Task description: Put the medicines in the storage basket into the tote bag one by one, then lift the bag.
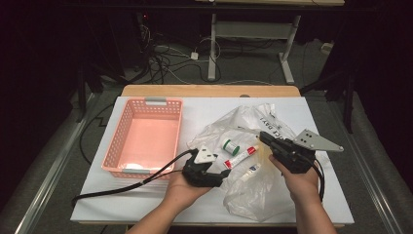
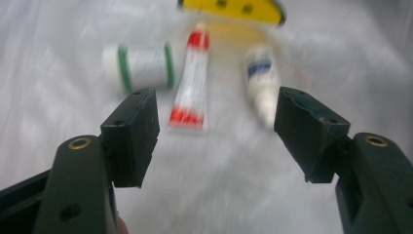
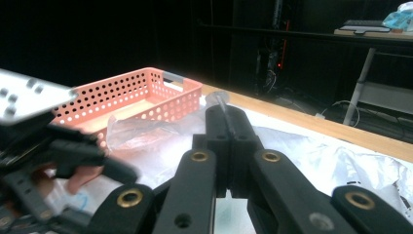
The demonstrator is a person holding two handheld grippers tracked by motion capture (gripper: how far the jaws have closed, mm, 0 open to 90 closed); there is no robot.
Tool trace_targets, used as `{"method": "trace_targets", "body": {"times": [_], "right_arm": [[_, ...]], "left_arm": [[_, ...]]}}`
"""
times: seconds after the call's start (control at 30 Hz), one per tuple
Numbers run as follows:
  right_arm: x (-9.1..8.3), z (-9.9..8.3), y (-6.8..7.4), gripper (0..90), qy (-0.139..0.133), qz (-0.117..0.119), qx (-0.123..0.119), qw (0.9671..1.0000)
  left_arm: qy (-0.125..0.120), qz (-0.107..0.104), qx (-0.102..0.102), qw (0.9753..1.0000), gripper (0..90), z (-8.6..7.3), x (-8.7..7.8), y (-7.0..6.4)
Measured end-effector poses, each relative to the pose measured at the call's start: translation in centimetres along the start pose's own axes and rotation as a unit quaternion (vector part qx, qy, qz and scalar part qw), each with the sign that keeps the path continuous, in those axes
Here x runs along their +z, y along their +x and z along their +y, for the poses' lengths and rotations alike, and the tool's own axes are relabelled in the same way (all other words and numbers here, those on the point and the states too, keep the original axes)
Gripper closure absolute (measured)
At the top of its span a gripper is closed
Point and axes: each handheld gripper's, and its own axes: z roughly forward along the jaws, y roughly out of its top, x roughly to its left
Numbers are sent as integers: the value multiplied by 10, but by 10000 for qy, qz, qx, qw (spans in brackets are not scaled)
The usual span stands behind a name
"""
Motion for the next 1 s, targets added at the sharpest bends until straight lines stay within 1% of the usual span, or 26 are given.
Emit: {"method": "trace_targets", "body": {"times": [0.03, 0.07, 0.1, 0.13, 0.17, 0.2, 0.23, 0.27, 0.3, 0.33, 0.37, 0.4, 0.43, 0.5, 0.53, 0.57, 0.6, 0.63, 0.67, 0.7, 0.77, 0.8, 0.83, 0.87, 0.93, 1.0], "right_arm": [[0, 1, 0, 900, -12, -16, 23, 10000], [1, 1, 0, 900, -15, -26, 14, 10000], [1, 1, -1, 900, 2, -12, 13, 10000], [3, 1, -1, 900, 14, -43, 28, 10000], [4, 1, -2, 900, 21, -45, 24, 10000], [5, 1, -2, 900, 29, -68, 44, 10000], [5, 1, -2, 900, 30, -67, 15, 10000], [5, 1, 0, 900, 37, -81, -5, 10000], [4, 1, 0, 900, 62, -92, -38, 9999], [3, 1, 0, 900, 62, -95, -35, 9999], [2, 0, -1, 900, 55, -93, -15, 9999], [1, -2, -2, 900, 84, -125, 29, 9999], [1, -3, -3, 900, 84, -118, 43, 9999], [2, -5, -4, 900, 135, -131, 54, 9998], [2, -6, -3, 900, 129, -131, 68, 9998], [1, -5, -3, 900, 125, -111, 58, 9998], [1, -5, -2, 900, 110, -116, 45, 9999], [0, -4, -2, 900, 106, -122, 51, 9999], [-1, -4, -1, 900, 108, -125, 55, 9998], [-1, -3, -1, 900, 92, -130, 50, 9999], [0, -2, 0, 900, 75, -142, 22, 9999], [0, -2, 0, 900, 67, -138, 5, 9999], [1, -2, 0, 900, 68, -140, 8, 9999], [2, -2, 0, 900, 65, -144, 11, 9999], [3, -2, 0, 900, 59, -156, -23, 9999], [5, -2, 0, 900, 32, -149, -14, 9999]], "left_arm": [[117, -23, -54, 9999, 324, -7, 3, 2], [222, -4, -57, 9997, 320, -11, 7, 2], [319, 6, -27, 9995, 317, -13, 13, 2], [373, -64, -8, 9993, 316, -15, 18, 1], [504, -43, -36, 9987, 314, -16, 25, 2], [771, 55, -242, 9967, 298, -17, 31, 2], [664, 146, -253, 9974, 285, -22, 29, 1], [746, 328, -169, 9965, 305, -24, 26, -2], [730, 375, -105, 9966, 300, -29, 23, -6], [630, 493, 54, 9968, 302, -35, 23, -10], [601, 496, 158, 9968, 315, -37, 22, -13], [626, 465, 213, 9967, 382, -36, 23, -15], [635, 433, 220, 9968, 439, -36, 24, -15], [639, 358, 221, 9971, 514, -35, 25, -13], [624, 335, 293, 9971, 546, -34, 25, -13], [586, 247, 343, 9974, 638, -34, 25, -13], [603, 221, 369, 9973, 834, -32, 27, -13], [640, 176, 341, 9972, 892, -30, 28, -12], [652, 62, 276, 9975, 894, -29, 28, -9], [612, -3, 217, 9979, 894, -29, 27, -7], [495, 39, 322, 9982, 894, -31, 24, -7], [326, 26, 276, 9991, 894, -30, 20, -7], [92, 12, 201, 9998, 895, -28, 13, -7], [-123, 8, 161, 9998, 895, -24, 6, -7], [-516, 33, 109, 9986, 895, -13, -9, -7], [-834, -21, 18, 9965, 895, -2, -22, -3]]}}
